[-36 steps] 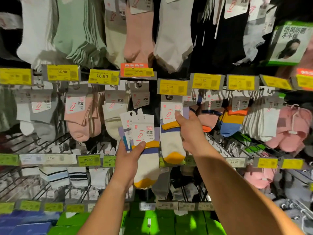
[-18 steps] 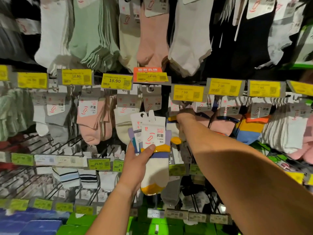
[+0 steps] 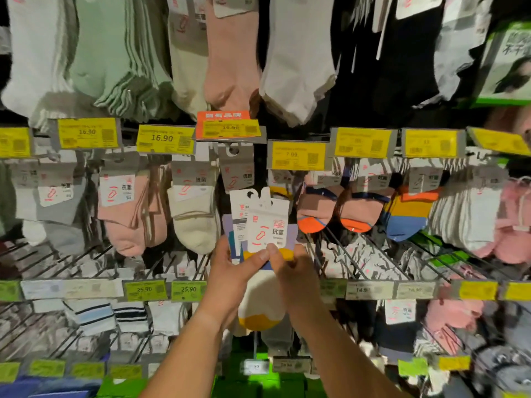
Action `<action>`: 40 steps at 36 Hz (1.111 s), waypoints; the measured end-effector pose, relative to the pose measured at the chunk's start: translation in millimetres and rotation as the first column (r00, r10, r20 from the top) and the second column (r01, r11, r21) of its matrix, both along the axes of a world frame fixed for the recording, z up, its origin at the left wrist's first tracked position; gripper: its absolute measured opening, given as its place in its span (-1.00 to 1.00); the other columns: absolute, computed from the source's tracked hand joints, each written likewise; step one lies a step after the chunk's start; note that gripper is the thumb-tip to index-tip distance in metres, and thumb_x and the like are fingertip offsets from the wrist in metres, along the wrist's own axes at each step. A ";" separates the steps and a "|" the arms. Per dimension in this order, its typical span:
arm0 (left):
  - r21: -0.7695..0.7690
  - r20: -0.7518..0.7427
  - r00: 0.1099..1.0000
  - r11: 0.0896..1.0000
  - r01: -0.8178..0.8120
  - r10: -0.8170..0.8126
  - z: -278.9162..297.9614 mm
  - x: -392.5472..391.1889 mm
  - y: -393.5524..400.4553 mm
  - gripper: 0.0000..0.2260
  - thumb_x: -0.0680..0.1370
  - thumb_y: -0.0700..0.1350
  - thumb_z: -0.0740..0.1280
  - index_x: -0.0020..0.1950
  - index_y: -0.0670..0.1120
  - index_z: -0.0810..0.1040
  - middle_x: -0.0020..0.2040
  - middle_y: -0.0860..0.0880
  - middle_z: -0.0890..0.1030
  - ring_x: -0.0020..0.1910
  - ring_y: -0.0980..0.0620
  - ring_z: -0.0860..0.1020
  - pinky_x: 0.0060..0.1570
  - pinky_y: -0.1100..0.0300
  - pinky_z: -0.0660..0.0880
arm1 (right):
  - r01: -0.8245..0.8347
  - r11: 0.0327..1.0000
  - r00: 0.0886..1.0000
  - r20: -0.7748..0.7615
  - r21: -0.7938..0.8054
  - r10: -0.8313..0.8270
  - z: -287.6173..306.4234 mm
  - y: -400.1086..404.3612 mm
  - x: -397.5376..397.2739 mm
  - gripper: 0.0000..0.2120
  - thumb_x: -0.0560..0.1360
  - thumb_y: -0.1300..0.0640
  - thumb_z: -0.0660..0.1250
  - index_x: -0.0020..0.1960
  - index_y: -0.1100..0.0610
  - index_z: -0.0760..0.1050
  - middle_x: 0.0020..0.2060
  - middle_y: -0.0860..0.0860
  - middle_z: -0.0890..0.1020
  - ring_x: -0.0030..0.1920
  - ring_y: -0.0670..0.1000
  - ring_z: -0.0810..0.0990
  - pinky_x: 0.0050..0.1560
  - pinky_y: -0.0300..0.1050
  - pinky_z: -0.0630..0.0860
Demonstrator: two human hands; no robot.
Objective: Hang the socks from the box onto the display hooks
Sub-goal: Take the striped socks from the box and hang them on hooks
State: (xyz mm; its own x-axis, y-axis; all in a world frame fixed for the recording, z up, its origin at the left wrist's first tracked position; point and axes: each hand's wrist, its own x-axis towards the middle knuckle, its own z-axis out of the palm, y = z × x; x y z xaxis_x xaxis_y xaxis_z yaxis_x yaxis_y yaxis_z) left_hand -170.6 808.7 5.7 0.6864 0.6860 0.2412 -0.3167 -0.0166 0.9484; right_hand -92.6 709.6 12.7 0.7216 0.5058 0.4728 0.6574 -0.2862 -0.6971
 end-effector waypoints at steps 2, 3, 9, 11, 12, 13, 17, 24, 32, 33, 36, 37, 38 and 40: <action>-0.027 0.018 1.000 1.000 -0.009 0.010 1.3 3.1 -3.5 -0.67 0.55 -0.03 0.45 0.26 -0.06 0.49 0.17 -0.04 0.68 0.13 0.08 0.66 0.10 0.14 0.56 | 0.022 1.000 1.000 0.003 0.013 -0.022 -6.7 -4.1 2.9 -0.81 0.52 -0.13 0.34 -0.08 -0.03 0.48 -0.20 -0.09 0.61 -0.22 -0.14 0.56 -0.31 -0.41 0.42; -0.064 0.023 1.000 0.998 -0.008 0.009 2.5 3.8 -5.3 -0.76 0.63 -0.01 0.35 0.23 -0.08 0.49 0.15 -0.05 0.68 0.09 0.12 0.66 0.04 0.18 0.56 | 0.041 0.999 0.999 0.024 0.027 -0.041 -6.0 -6.8 3.9 -0.84 0.56 -0.09 0.33 -0.11 -0.03 0.46 -0.23 -0.10 0.59 -0.24 -0.18 0.53 -0.32 -0.43 0.40; 0.004 0.002 0.998 0.998 -0.055 0.055 0.4 8.1 -5.2 -0.78 0.71 -0.09 0.19 0.30 0.02 0.56 0.17 0.09 0.69 0.18 0.12 0.64 0.13 0.20 0.56 | 0.025 0.999 0.998 -0.053 0.027 -0.024 -7.5 -11.5 10.8 -0.86 0.55 -0.02 0.36 -0.04 0.04 0.52 -0.19 -0.05 0.61 -0.15 -0.06 0.61 -0.11 -0.24 0.50; 0.021 -0.016 0.995 0.995 -0.094 0.094 -4.7 7.0 -2.3 -0.75 0.71 -0.07 0.19 0.34 0.01 0.55 0.22 0.06 0.67 0.23 0.07 0.62 0.25 0.04 0.52 | 0.074 0.983 0.947 -0.321 0.167 -0.017 1.0 -15.0 14.3 -0.78 0.48 -0.01 0.36 0.03 0.11 0.56 -0.10 0.01 0.64 -0.04 0.11 0.61 -0.07 -0.07 0.53; 0.024 -0.023 0.993 0.993 -0.113 0.114 -7.0 5.7 -0.6 -0.75 0.71 -0.06 0.19 0.35 0.01 0.54 0.23 0.06 0.67 0.24 0.06 0.61 0.27 0.01 0.50 | 0.106 0.962 0.878 -0.478 0.251 0.028 7.1 -17.3 13.4 -0.72 0.49 0.04 0.35 0.16 0.14 0.55 0.01 0.04 0.61 0.04 0.15 0.58 -0.02 -0.04 0.51; 0.019 -0.024 0.991 0.991 -0.130 0.130 -9.0 4.1 1.3 -0.75 0.71 -0.06 0.19 0.35 0.01 0.54 0.23 0.06 0.67 0.24 0.05 0.61 0.27 0.00 0.49 | 0.161 0.943 0.839 -0.544 0.291 0.025 11.7 -21.1 17.0 -0.64 0.52 0.10 0.36 0.29 0.15 0.51 0.14 0.07 0.56 0.12 0.17 0.55 0.06 -0.05 0.49; -0.072 -0.013 0.988 0.985 -0.156 0.155 -11.6 -1.4 7.1 -0.79 0.71 -0.10 0.19 0.27 -0.03 0.57 0.13 -0.01 0.71 0.15 -0.03 0.67 0.12 0.05 0.55 | 0.151 0.853 0.831 -0.532 0.499 0.164 28.5 -31.4 25.9 -0.88 0.60 0.13 0.32 0.07 0.16 0.44 -0.10 -0.06 0.60 -0.12 -0.22 0.59 -0.12 -0.43 0.48; -0.135 0.018 0.992 0.983 -0.124 0.127 -7.7 -3.9 5.8 -0.78 0.70 -0.12 0.19 0.27 -0.07 0.57 0.10 -0.05 0.72 0.10 -0.03 0.69 -0.01 0.11 0.60 | 0.100 0.830 0.845 -0.487 0.548 0.220 48.5 -14.4 30.2 -0.92 0.61 0.18 0.31 -0.02 0.08 0.41 -0.12 -0.10 0.64 -0.20 -0.24 0.60 -0.11 -0.32 0.53; -0.160 0.048 0.992 0.981 -0.108 0.117 -4.1 -9.3 7.0 -0.79 0.71 -0.13 0.18 0.24 -0.02 0.58 0.12 -0.02 0.72 0.12 -0.02 0.68 0.07 0.07 0.61 | 0.180 0.886 0.853 -0.516 0.428 0.076 43.4 11.1 56.5 -0.72 0.60 0.01 0.33 0.15 0.21 0.43 -0.07 0.04 0.53 0.00 0.10 0.49 0.05 -0.07 0.37; -0.165 0.050 0.993 0.981 -0.100 0.110 -4.0 -9.3 7.1 -0.78 0.71 -0.13 0.18 0.26 -0.03 0.58 0.12 -0.03 0.72 0.12 -0.02 0.68 0.05 0.10 0.63 | 0.189 0.894 0.845 -0.531 0.407 0.063 46.8 17.3 60.2 -0.62 0.59 -0.01 0.32 0.30 0.19 0.42 0.05 0.04 0.51 0.07 0.08 0.47 0.08 -0.05 0.37; -0.160 0.052 0.994 0.983 -0.087 0.096 -1.8 -9.5 6.7 -0.76 0.70 -0.13 0.18 0.30 -0.06 0.56 0.15 -0.05 0.71 0.13 -0.04 0.67 0.08 0.07 0.63 | 0.251 0.899 0.775 -0.631 0.359 0.035 58.1 37.6 75.5 -0.51 0.60 0.06 0.31 0.47 0.15 0.31 0.20 0.02 0.48 0.08 0.13 0.48 -0.01 -0.03 0.39; -0.157 0.052 0.994 0.984 -0.086 0.095 -1.2 -9.5 6.7 -0.76 0.70 -0.12 0.18 0.31 -0.07 0.56 0.15 -0.06 0.70 0.14 -0.05 0.67 0.11 0.04 0.62 | 0.252 0.907 0.776 -0.631 0.338 0.020 61.0 43.9 81.9 -0.62 0.59 0.10 0.30 0.37 0.17 0.38 0.14 0.07 0.53 0.02 0.15 0.48 -0.07 -0.04 0.39; -0.152 0.051 0.994 0.984 -0.088 0.097 -0.6 -9.5 6.7 -0.76 0.70 -0.12 0.19 0.31 -0.07 0.56 0.15 -0.06 0.70 0.15 -0.06 0.67 0.13 0.01 0.60 | 0.239 0.924 0.775 -0.632 0.300 0.004 64.5 49.0 85.6 -0.76 0.58 0.15 0.27 0.22 0.19 0.43 0.04 0.12 0.55 -0.03 0.15 0.48 -0.11 -0.04 0.38; -0.144 0.051 0.994 0.985 -0.092 0.100 0.0 -10.1 6.8 -0.77 0.70 -0.12 0.19 0.30 -0.06 0.57 0.15 -0.06 0.70 0.16 -0.06 0.66 0.16 -0.01 0.57 | 0.224 0.948 0.773 -0.634 0.228 -0.030 68.9 56.3 90.4 -0.90 0.56 0.19 0.25 0.07 0.16 0.46 -0.08 0.12 0.52 -0.10 0.10 0.47 -0.09 -0.03 0.46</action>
State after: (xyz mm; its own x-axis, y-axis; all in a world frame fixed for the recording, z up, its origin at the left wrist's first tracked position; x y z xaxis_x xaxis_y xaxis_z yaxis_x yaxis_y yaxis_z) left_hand -180.7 815.5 5.7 0.6033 0.7782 0.1746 -0.3745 0.0831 0.9235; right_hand -2.2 765.9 81.6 0.9516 0.3072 0.0078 0.0305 -0.0692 -0.9971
